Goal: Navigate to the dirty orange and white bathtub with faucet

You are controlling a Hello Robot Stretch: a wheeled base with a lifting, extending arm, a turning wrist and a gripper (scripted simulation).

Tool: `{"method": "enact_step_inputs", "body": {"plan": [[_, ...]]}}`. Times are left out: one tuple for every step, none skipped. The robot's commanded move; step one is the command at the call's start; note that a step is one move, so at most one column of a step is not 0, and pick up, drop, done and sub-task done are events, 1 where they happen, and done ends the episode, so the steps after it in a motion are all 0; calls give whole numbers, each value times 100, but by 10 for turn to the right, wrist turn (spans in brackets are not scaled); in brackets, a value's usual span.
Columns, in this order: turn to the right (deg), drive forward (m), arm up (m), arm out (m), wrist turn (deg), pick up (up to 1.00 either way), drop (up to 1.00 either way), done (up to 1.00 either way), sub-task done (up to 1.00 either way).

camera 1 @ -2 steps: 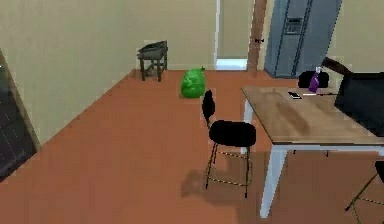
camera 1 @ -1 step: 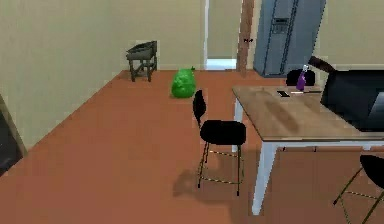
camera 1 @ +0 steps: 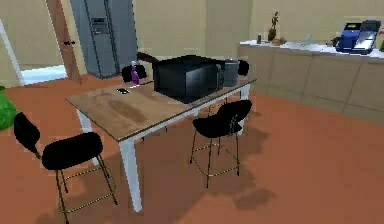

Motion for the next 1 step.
{"method": "enact_step_inputs", "body": {"plan": [[420,0,0,0,0,0,0,0,0]]}}
